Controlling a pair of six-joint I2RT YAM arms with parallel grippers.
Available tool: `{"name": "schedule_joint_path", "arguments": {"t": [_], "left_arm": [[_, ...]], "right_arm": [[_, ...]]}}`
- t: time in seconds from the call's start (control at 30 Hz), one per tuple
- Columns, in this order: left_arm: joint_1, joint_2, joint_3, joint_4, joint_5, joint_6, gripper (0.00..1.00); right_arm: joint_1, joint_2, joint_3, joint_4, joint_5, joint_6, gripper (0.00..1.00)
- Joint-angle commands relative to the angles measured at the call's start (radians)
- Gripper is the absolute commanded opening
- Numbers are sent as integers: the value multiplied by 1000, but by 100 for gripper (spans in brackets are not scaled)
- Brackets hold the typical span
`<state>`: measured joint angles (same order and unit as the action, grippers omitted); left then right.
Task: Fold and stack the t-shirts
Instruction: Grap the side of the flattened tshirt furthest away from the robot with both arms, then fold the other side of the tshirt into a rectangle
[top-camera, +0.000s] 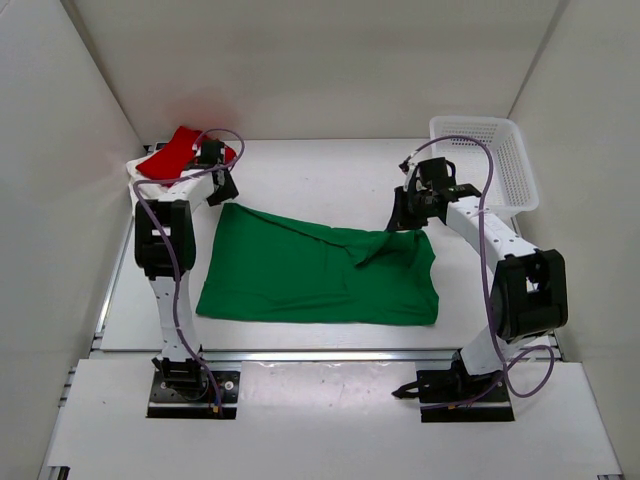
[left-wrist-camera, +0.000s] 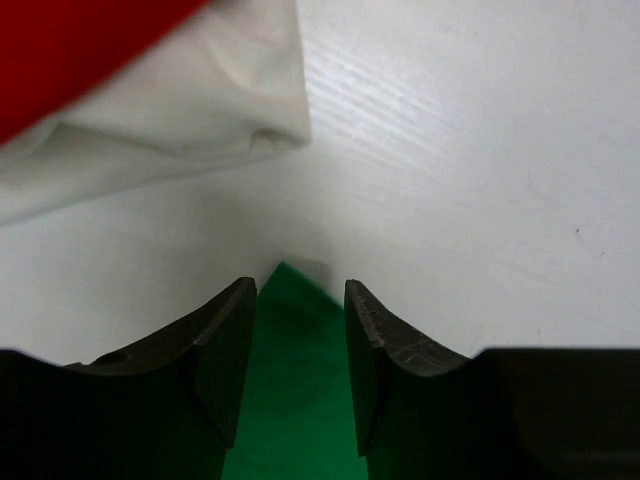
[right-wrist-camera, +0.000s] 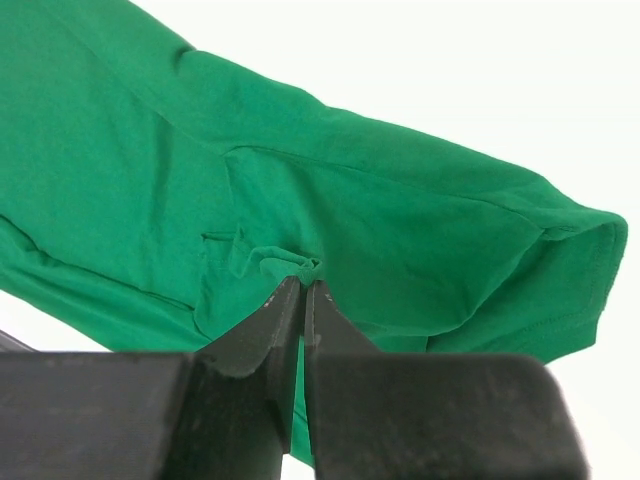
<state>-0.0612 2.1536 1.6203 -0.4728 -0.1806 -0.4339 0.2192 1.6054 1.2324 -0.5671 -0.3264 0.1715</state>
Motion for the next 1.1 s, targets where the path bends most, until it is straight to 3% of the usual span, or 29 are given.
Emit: {"name": "schedule_joint_path", "arguments": {"t": [0.0,0.03,0.17,0.37,0.53,0.67,0.87,1.07], "left_arm": [[-2,32,99,-50,-31,15,50],[-2,43,110,-79,-36,17,44],[-5,55,112,-84,-33,26,42],[-11,66,116,-105,-34,27,49],[-29,124,207,-188,-51,61,22],[-34,85,161,-153,-56,51,0],[-34,-27,84,-119,-25,46,0],[-52,-257,-135,-35,-33,64,0]], "right_arm": [[-9,13,19,38,-20,-18,0],[-15,7,19,41,-25,-15,0],[-37,2,19,50,-56,-3,0],[-55,-13,13,49,-79,-4,0],[-61,-33,1,72,-97,10,0],[-67,-48,-1,67,-97,6,0],[-49,-99,-25,39,-74,5,0],[-46,-295,-140,26,-62,25,0]]}}
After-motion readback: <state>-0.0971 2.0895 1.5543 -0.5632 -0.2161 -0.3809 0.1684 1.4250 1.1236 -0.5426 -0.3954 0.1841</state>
